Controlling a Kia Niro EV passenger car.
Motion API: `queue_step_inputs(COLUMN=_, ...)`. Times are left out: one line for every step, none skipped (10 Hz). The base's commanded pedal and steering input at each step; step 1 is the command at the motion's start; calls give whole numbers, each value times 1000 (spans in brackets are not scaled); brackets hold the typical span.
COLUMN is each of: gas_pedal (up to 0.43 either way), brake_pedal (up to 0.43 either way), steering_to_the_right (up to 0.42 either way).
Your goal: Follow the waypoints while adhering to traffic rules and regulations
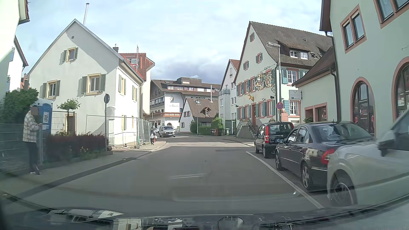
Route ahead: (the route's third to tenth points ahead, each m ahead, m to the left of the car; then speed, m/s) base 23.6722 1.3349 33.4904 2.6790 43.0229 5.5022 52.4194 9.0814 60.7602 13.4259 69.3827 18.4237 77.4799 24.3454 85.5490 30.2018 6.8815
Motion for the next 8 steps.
queue_step_inputs(gas_pedal=59, brake_pedal=0, steering_to_the_right=31)
queue_step_inputs(gas_pedal=59, brake_pedal=0, steering_to_the_right=28)
queue_step_inputs(gas_pedal=59, brake_pedal=0, steering_to_the_right=26)
queue_step_inputs(gas_pedal=59, brake_pedal=0, steering_to_the_right=26)
queue_step_inputs(gas_pedal=59, brake_pedal=0, steering_to_the_right=25)
queue_step_inputs(gas_pedal=59, brake_pedal=0, steering_to_the_right=21)
queue_step_inputs(gas_pedal=59, brake_pedal=0, steering_to_the_right=18)
queue_step_inputs(gas_pedal=59, brake_pedal=0, steering_to_the_right=16)
